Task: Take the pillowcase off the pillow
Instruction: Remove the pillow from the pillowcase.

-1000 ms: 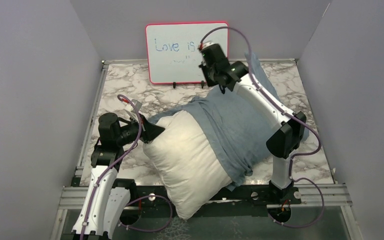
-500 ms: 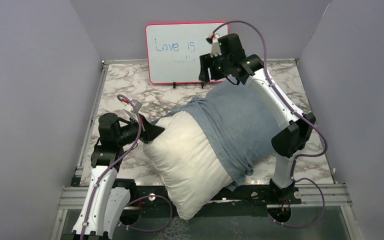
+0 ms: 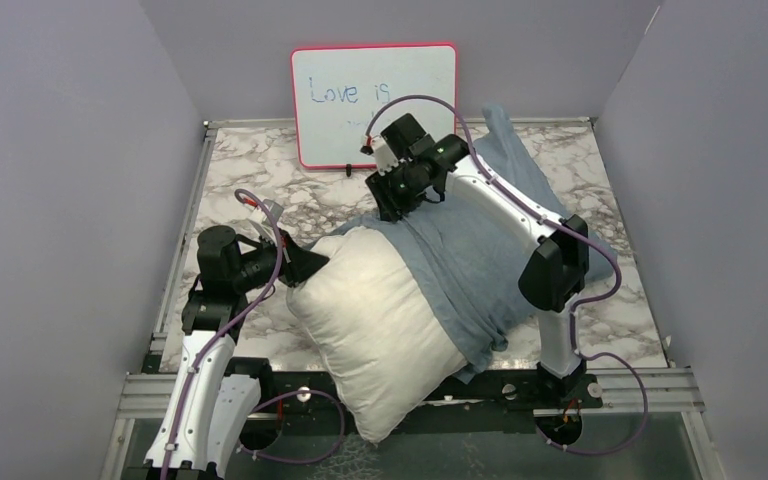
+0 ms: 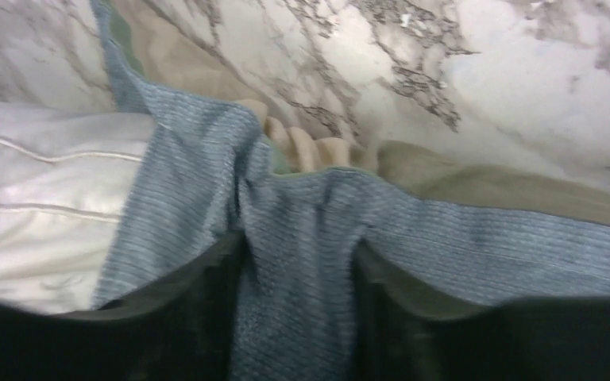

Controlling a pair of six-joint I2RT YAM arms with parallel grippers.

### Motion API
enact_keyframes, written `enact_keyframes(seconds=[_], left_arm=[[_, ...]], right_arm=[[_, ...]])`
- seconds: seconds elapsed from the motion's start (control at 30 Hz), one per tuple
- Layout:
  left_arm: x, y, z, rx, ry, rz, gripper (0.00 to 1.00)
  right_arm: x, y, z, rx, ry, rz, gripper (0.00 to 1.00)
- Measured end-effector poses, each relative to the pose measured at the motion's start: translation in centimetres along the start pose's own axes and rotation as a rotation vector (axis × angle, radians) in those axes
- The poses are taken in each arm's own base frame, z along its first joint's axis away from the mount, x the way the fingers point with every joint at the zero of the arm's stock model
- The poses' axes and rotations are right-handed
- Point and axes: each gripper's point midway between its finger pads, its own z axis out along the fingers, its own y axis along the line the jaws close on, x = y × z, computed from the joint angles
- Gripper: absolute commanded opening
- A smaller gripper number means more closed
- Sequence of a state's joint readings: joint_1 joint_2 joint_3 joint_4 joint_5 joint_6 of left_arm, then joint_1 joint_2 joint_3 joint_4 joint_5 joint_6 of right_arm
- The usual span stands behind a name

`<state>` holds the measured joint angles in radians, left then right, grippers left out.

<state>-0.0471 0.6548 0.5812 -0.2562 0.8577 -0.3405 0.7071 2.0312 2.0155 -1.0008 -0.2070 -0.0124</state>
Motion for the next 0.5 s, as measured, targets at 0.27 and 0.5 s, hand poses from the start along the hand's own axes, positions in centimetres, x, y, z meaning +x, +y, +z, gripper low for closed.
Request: enact_keyframes(seconds=[0.27,0.5], left_arm=[[0.0,0.1,0.0,-0.001,0.001,-0.002,0.00],[-0.5,0.0,0.1,0.004,-0.017,0.018,0.00]], right_arm=[[0.7,-3.5,-0.9,0.219,0.011,-0.007,0.01],[-0.5,-8.9,-3.9,0.431,-0.050,0.124,0.01]])
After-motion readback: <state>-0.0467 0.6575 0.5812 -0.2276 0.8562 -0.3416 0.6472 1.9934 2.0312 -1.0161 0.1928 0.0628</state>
